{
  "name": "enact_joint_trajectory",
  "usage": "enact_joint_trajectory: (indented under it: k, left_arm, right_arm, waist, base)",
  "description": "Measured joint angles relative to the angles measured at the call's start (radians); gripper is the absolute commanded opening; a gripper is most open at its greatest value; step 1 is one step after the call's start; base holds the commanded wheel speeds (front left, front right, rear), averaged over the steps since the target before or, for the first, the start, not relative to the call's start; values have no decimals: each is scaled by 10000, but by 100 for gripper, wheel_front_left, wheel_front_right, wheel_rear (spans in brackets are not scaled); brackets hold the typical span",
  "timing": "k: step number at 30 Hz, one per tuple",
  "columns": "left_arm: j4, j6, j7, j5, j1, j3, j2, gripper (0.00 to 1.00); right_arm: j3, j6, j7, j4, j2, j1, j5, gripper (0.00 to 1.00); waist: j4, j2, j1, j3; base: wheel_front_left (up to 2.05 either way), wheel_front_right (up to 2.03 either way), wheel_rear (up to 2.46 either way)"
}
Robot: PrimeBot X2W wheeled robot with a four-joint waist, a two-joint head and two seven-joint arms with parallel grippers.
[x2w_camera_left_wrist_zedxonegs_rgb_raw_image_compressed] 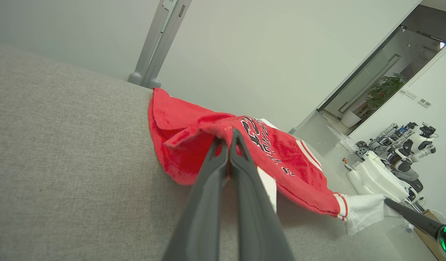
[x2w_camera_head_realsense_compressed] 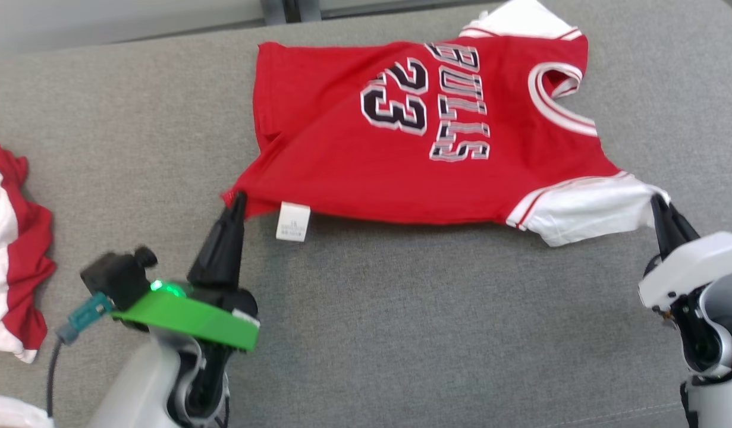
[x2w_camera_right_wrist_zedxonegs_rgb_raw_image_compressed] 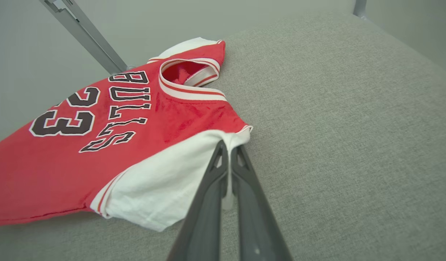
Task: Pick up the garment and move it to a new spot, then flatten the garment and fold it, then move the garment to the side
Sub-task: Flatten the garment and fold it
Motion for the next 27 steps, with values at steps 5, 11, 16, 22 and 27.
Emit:
enact_joint_trajectory:
  k: [5,11,16,22,27]
  left_arm:
    - [284,0,0,-280,883,-533,198,0]
    - [675,0,71,-1103,1615,-1158,581,0]
    - [1114,-2,579,-1584,2058,-1599,982,0]
    - [1383,-2,1352,-1841,2356,-2215,1239,0]
    - [1578,0,2010,-2121,2570,-2460,1390,0]
  right_arm:
    - [-165,0,1480,-752,50,1155,-635,0]
    - [-305,0,2918,-1012,48,2037,-1277,0]
    - [-439,4,3425,-989,59,2388,-1676,0]
    - [-500,6,4144,-943,58,2776,-2098,0]
    - [-399,8,5260,-1231,69,3354,-2201,0]
  waist:
    - [97,0,0,-549]
    - [124,0,0,-986]
    - [89,0,0,-1214]
    - [53,0,0,-1354]
    - [1,0,0,-1429]
  base:
    - [0,0,0]
    - [0,0,0]
    - [0,0,0]
    - [0,0,0]
    - [0,0,0]
